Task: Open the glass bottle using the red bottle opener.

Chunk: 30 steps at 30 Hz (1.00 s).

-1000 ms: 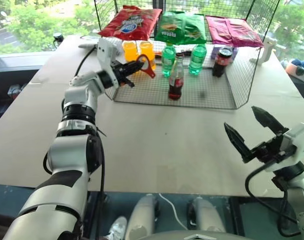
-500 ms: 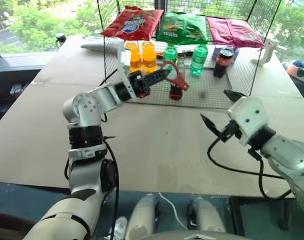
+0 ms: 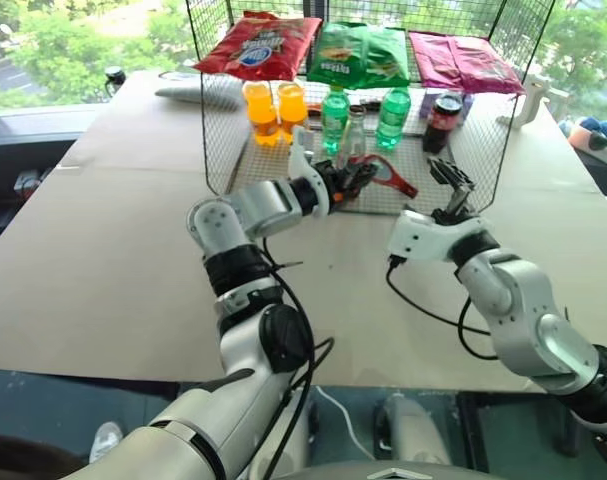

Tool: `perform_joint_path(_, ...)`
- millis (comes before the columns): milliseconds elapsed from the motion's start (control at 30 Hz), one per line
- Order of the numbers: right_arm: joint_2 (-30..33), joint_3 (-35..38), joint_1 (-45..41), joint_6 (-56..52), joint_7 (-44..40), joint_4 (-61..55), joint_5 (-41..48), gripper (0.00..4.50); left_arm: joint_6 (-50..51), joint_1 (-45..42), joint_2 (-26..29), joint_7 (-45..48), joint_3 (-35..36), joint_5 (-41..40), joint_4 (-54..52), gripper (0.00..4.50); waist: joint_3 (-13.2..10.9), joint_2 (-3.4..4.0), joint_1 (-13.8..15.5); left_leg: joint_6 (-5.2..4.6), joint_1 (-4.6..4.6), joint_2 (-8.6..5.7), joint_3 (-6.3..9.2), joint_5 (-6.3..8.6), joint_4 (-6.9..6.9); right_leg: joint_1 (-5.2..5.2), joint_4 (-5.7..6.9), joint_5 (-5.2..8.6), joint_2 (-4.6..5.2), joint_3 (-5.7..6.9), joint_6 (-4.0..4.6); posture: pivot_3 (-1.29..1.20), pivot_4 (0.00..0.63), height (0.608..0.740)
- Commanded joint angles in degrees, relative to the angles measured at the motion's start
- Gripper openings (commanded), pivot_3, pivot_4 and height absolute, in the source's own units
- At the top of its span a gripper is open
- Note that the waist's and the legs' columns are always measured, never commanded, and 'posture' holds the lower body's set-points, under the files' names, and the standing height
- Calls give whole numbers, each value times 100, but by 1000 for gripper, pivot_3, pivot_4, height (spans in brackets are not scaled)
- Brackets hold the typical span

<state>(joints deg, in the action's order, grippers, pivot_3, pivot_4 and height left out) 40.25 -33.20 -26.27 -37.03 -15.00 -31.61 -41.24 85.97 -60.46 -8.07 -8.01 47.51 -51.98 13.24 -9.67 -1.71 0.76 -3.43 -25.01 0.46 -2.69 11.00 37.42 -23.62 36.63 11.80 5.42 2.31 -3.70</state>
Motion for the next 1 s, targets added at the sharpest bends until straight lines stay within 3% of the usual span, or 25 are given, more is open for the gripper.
perform_joint_path(33, -253, 72, -135, 58, -131, 230, -675, 4500, 110, -207, -370, -345, 149, -398, -74, 33, 0, -1, 14, 1, 0, 0, 1, 0, 0, 1, 0, -1, 1, 1, 2, 0, 150, 740)
perform_joint_path(167, -561, 107, -150, 256, -315, 405, -1031, 3272, 74, -196, -462, -742, 271, -744, -75, 0, -1, -1, 7, 2, -1, -8, 1, -1, 0, 2, -2, -12, 7, 1, 19, 0, 150, 740)
perform_joint_path(433, -1300, 178, -96, 626, -513, 628, -1353, 3272, -178, -97, -435, -1260, 101, -1432, 100, 0, -1, -1, 0, 15, 5, -9, 5, -7, -8, 3, -1, -12, 0, 2, 19, 0, 150, 740)
perform_joint_path(1000, -1777, 629, -62, 983, -545, 1042, -1942, 3272, -719, 190, -128, -1778, -618, -2474, 375, 0, -1, -2, -1, 20, 7, -12, 4, -8, -15, 3, -2, -12, 1, 3, 21, 0, 150, 740)
